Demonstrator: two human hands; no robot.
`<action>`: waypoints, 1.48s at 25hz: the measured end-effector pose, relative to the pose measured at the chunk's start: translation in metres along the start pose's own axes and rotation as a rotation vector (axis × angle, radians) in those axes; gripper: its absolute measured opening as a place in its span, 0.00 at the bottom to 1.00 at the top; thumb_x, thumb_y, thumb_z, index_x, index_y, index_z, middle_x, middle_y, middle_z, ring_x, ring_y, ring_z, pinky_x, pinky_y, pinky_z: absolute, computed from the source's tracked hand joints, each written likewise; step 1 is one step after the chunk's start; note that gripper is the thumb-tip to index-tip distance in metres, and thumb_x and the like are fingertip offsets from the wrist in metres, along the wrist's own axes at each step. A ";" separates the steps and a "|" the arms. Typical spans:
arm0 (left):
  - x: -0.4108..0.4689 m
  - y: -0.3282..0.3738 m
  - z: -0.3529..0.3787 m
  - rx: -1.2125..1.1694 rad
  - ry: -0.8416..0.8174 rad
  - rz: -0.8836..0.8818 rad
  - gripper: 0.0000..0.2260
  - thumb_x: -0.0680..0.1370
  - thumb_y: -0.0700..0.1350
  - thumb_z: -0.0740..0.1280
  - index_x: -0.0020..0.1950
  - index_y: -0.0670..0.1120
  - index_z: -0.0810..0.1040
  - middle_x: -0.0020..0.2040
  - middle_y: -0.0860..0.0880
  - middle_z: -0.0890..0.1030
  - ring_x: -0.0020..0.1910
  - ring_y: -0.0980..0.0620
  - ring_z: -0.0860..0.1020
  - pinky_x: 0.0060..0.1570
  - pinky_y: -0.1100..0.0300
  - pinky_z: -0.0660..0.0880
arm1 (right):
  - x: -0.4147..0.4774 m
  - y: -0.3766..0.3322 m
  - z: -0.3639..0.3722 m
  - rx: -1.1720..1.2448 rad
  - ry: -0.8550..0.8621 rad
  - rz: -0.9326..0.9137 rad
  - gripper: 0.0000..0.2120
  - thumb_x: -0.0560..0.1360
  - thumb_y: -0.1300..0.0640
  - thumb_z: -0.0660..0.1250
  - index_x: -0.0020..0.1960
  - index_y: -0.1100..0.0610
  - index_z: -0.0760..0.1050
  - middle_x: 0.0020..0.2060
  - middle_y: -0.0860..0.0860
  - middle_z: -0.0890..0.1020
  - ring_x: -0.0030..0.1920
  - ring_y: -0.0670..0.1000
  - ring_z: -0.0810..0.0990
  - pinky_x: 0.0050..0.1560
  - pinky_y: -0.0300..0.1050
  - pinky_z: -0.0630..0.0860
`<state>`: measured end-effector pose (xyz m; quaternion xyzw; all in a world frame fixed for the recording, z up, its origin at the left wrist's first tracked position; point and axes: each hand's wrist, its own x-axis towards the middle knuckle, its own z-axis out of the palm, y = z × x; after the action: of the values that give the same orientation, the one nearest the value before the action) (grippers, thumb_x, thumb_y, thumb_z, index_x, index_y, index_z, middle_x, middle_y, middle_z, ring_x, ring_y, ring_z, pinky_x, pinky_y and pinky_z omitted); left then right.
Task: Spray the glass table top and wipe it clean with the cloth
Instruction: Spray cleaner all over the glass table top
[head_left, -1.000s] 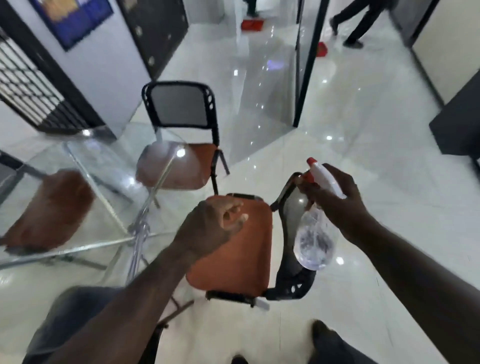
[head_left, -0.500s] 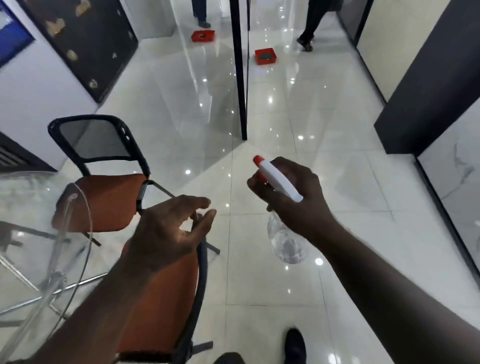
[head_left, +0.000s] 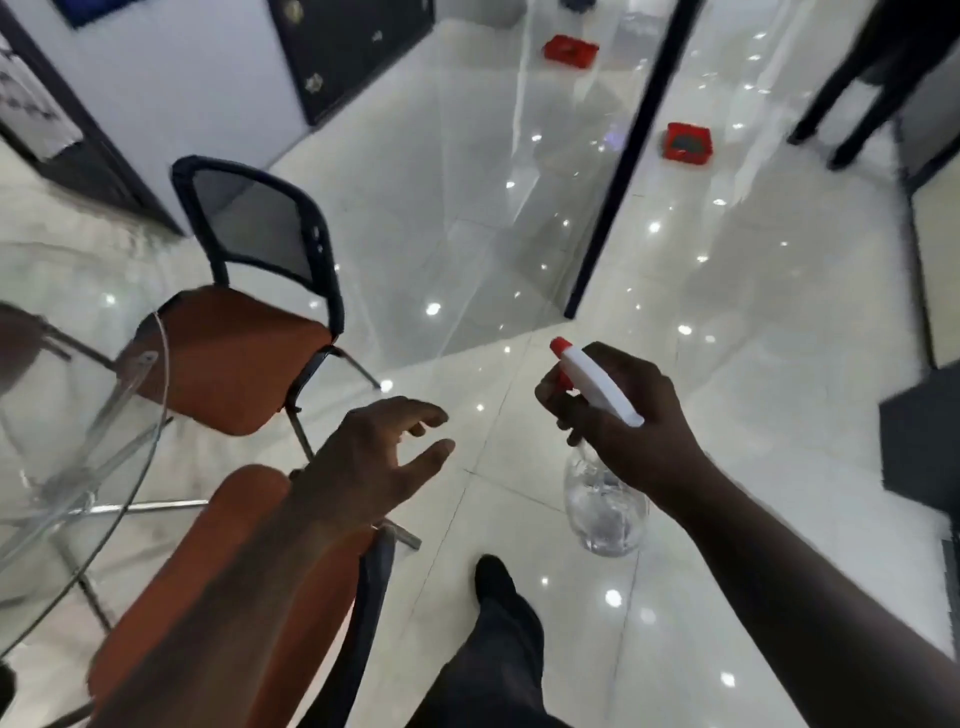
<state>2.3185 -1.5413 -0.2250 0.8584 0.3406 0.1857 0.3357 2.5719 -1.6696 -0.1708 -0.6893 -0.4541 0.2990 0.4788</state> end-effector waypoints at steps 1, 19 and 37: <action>0.017 -0.004 -0.004 -0.023 0.038 -0.004 0.15 0.78 0.57 0.74 0.63 0.54 0.82 0.57 0.61 0.84 0.54 0.61 0.82 0.53 0.54 0.83 | 0.027 0.001 0.004 -0.023 -0.042 -0.044 0.11 0.78 0.49 0.79 0.49 0.57 0.83 0.42 0.53 0.86 0.39 0.59 0.86 0.42 0.67 0.83; 0.149 -0.154 -0.126 0.143 0.829 -0.958 0.14 0.75 0.46 0.77 0.60 0.49 0.85 0.47 0.63 0.80 0.48 0.68 0.81 0.51 0.62 0.80 | 0.434 -0.037 0.252 -0.016 -1.130 -0.678 0.12 0.74 0.49 0.83 0.50 0.48 0.81 0.41 0.39 0.81 0.40 0.40 0.81 0.40 0.32 0.74; 0.068 -0.314 -0.085 -0.043 0.710 -1.656 0.39 0.76 0.54 0.74 0.80 0.38 0.63 0.80 0.36 0.64 0.80 0.35 0.64 0.75 0.44 0.66 | 0.446 -0.060 0.557 -0.461 -1.596 -0.912 0.11 0.78 0.55 0.78 0.47 0.43 0.77 0.33 0.36 0.76 0.36 0.30 0.79 0.38 0.24 0.69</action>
<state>2.1750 -1.2846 -0.3801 0.2239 0.9299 0.1451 0.2531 2.2619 -1.0389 -0.3068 -0.1150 -0.9208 0.3693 -0.0504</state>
